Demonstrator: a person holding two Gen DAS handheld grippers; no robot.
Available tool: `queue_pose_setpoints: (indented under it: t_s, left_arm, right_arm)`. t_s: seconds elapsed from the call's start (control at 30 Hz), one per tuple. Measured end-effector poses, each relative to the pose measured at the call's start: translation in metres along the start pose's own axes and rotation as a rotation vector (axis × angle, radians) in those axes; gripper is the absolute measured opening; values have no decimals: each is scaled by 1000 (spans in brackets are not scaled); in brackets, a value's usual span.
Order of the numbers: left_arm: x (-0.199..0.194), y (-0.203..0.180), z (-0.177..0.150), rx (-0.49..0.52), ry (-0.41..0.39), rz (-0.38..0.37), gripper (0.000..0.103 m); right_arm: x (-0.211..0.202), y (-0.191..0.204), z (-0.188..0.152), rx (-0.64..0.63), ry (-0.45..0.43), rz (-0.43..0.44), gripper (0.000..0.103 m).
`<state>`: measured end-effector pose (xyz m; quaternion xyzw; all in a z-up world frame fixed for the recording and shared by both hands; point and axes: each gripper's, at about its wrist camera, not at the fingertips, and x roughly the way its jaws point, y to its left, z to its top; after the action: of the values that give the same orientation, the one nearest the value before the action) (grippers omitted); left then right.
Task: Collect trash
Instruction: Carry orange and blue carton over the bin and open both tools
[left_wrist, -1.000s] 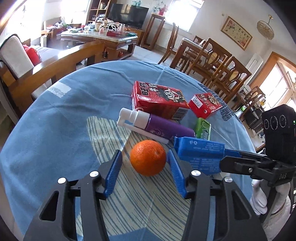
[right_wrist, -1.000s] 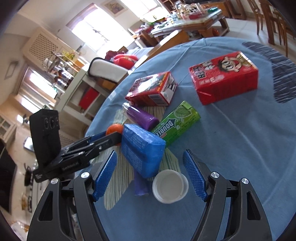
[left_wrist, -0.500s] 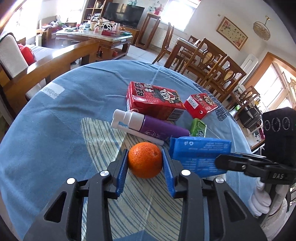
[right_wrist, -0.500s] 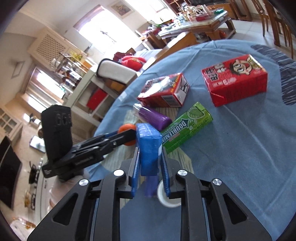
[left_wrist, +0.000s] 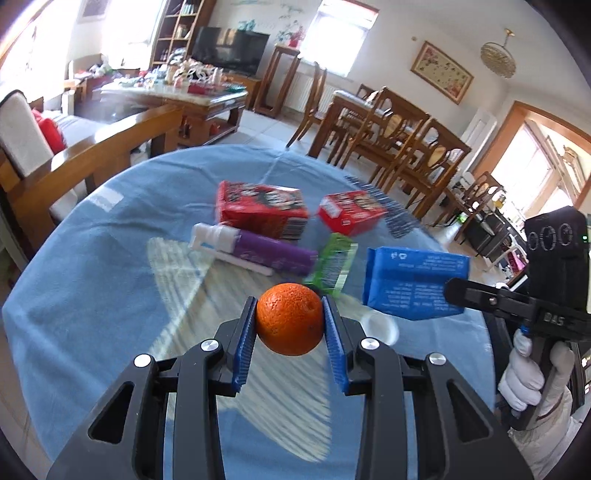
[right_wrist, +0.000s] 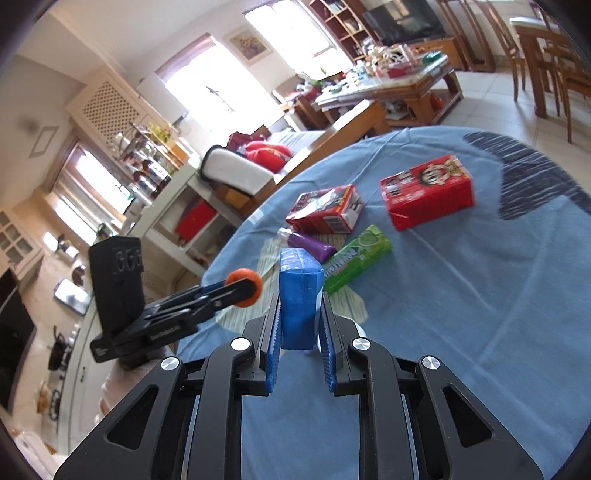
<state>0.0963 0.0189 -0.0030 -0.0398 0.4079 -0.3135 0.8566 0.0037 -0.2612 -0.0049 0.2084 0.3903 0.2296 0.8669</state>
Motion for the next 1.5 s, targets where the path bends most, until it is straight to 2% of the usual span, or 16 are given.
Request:
queue_pose_setpoints:
  t_s: [0.3,0.63,1.27,1.5]
  left_arm:
    - [-8,-75,-5,102,-26,-88,35]
    - [13,-167,-24,225,-1,-182,35]
    - [91,-336,-69,454,148,-395,35]
    - [123,-380,-87,516,211,-454,35]
  right_arm:
    - [-77,-16,-28,1,-100,-59,19]
    - [-164,-62,-67,65,-194,-129,19]
    - [-304,-171,-160,277,-358,-276,20]
    - [-339,-205,-193,338,-387,-389,20]
